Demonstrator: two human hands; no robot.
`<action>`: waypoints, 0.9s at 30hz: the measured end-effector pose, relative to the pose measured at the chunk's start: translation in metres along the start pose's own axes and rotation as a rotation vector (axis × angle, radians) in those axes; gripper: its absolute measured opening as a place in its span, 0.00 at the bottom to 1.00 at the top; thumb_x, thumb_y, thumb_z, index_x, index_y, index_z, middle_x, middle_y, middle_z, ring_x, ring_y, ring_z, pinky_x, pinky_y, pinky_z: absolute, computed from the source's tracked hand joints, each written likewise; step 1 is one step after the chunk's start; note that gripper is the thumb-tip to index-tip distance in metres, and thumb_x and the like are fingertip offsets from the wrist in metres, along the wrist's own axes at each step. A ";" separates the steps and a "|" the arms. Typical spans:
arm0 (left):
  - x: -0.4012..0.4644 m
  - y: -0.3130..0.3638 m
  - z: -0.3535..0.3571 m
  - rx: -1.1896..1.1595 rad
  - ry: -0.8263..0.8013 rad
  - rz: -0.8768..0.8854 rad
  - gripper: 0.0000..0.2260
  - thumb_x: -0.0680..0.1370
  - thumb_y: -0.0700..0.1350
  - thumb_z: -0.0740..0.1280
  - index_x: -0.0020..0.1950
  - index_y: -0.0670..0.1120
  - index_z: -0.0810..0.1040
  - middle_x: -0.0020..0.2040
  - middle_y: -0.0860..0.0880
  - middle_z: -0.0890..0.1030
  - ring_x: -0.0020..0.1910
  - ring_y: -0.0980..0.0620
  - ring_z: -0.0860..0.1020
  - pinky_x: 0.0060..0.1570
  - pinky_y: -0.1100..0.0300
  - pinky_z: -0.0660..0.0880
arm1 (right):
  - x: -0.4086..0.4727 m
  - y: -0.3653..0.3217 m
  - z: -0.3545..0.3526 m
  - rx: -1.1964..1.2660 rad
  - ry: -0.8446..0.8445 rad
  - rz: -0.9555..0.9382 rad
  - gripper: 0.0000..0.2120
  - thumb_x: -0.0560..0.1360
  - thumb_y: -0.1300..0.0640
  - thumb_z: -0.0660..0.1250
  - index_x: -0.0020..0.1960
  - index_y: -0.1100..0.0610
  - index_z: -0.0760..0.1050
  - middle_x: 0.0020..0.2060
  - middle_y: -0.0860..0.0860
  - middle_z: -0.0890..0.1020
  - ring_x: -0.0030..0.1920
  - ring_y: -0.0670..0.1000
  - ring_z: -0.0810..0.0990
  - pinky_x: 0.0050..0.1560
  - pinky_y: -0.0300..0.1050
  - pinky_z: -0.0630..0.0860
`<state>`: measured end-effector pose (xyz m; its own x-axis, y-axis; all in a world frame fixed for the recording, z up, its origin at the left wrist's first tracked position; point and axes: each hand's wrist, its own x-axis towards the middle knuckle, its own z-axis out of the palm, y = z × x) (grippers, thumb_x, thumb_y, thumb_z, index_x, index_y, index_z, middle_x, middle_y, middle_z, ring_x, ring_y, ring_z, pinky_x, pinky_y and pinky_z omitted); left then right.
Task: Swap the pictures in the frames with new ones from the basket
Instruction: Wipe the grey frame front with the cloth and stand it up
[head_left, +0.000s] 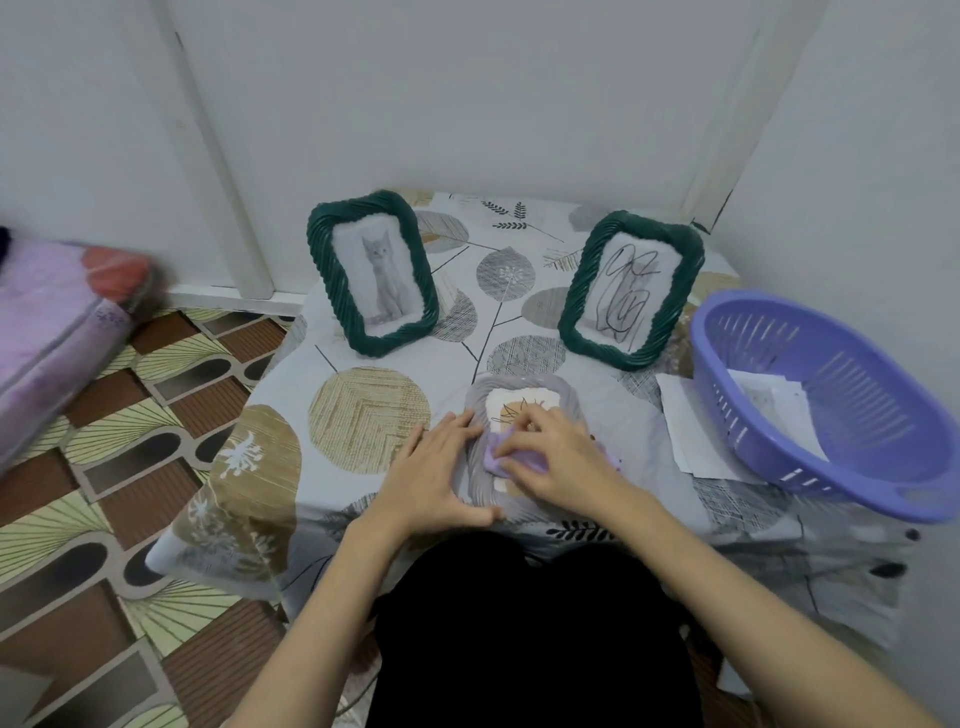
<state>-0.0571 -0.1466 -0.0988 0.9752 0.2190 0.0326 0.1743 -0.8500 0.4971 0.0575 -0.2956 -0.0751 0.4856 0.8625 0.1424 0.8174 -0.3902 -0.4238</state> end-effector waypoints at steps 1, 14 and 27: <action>0.000 0.000 0.000 0.003 0.002 0.002 0.50 0.55 0.74 0.58 0.73 0.54 0.57 0.76 0.57 0.53 0.75 0.60 0.48 0.71 0.59 0.38 | -0.011 0.005 -0.002 0.029 -0.029 -0.027 0.15 0.69 0.40 0.59 0.44 0.46 0.80 0.46 0.49 0.75 0.49 0.52 0.73 0.50 0.53 0.71; 0.000 0.002 -0.001 0.006 -0.005 -0.010 0.51 0.54 0.74 0.58 0.73 0.53 0.58 0.76 0.57 0.54 0.75 0.59 0.49 0.72 0.58 0.39 | -0.013 0.007 -0.020 -0.140 -0.107 0.038 0.08 0.74 0.46 0.65 0.50 0.44 0.79 0.52 0.48 0.73 0.57 0.51 0.70 0.49 0.47 0.62; 0.000 0.003 -0.002 -0.008 -0.021 -0.011 0.51 0.54 0.73 0.59 0.73 0.53 0.57 0.76 0.57 0.54 0.75 0.59 0.50 0.73 0.56 0.41 | -0.034 0.035 -0.034 -0.129 -0.006 0.279 0.12 0.74 0.44 0.63 0.54 0.44 0.78 0.51 0.51 0.74 0.53 0.56 0.73 0.55 0.54 0.71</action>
<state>-0.0571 -0.1477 -0.0954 0.9759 0.2181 0.0091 0.1838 -0.8437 0.5044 0.0800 -0.3492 -0.0639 0.6952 0.7182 0.0307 0.6857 -0.6497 -0.3281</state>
